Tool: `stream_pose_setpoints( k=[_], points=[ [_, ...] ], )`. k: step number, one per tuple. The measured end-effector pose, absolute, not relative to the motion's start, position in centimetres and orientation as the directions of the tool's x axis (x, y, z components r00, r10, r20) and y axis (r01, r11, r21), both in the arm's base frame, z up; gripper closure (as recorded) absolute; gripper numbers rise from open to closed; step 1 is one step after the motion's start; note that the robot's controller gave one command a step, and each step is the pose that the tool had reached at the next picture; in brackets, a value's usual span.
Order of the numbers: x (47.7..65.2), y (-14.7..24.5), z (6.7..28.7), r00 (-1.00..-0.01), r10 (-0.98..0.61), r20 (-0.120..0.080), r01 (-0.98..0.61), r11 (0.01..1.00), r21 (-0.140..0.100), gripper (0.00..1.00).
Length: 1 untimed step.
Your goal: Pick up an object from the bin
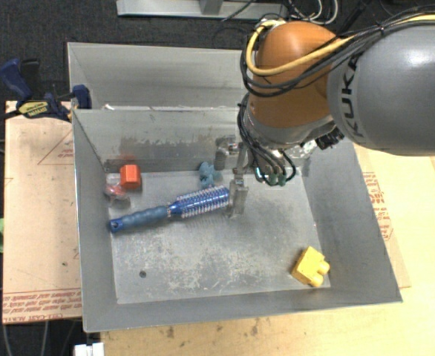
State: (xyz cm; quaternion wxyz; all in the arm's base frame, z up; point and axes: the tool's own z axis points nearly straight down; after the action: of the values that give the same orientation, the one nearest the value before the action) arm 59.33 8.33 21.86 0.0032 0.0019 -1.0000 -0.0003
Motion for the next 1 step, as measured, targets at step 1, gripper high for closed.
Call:
stream_pose_setpoints(
  k=[1],
  points=[
    [59.96,9.46,6.59,-0.994,-0.110,0.003,-0.110,0.994,0.001,0.00]
  ],
)
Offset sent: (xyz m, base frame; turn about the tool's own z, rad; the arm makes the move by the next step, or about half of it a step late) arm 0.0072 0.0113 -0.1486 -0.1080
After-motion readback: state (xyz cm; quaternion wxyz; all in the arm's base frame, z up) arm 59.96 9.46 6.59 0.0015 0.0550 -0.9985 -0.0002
